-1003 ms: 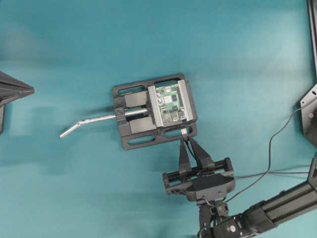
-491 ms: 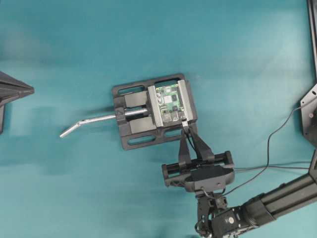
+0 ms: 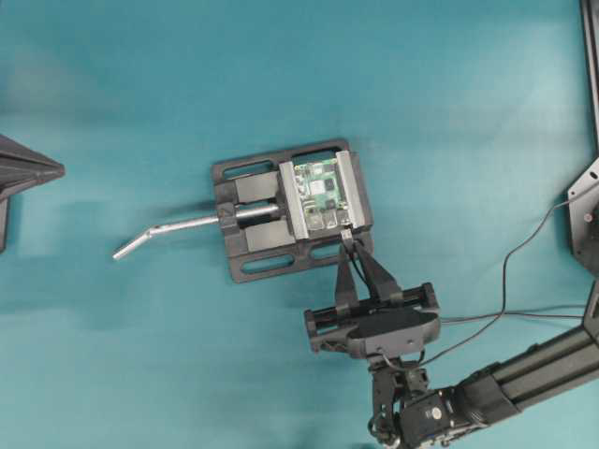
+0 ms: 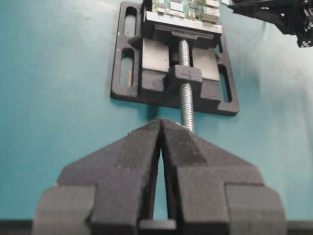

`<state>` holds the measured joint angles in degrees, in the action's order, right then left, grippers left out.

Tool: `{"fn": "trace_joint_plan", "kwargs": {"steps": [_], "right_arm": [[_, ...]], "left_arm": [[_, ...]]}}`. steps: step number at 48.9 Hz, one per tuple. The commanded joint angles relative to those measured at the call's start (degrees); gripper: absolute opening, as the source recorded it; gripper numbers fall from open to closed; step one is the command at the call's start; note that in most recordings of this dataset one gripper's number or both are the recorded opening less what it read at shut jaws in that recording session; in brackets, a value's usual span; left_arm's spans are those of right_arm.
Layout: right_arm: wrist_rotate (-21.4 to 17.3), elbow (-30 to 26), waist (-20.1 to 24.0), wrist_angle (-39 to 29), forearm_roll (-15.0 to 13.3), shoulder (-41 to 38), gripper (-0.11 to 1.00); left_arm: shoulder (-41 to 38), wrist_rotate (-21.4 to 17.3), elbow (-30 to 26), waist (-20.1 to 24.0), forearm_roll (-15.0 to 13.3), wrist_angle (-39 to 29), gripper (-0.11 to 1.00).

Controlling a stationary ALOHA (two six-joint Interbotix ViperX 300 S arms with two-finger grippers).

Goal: Insert the USB into the fixed PCB.
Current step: 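Align the plug with the lower-right USB port and push it in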

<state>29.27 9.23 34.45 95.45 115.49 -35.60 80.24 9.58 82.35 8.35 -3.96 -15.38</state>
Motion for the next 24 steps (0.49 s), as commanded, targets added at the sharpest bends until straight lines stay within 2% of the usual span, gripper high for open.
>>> {"fn": "trace_joint_plan", "kwargs": {"steps": [1, 24], "right_arm": [[0.00, -0.26, -0.09, 0.35, -0.26, 2.64, 0.21], [0.00, -0.26, -0.97, 0.35, -0.26, 2.55, 0.21]], "left_arm": [[-0.44, 0.35, -0.79, 0.00, 0.18, 0.26, 0.06], [-0.44, 0.18, -0.79, 0.00, 0.18, 0.26, 0.06]]}}
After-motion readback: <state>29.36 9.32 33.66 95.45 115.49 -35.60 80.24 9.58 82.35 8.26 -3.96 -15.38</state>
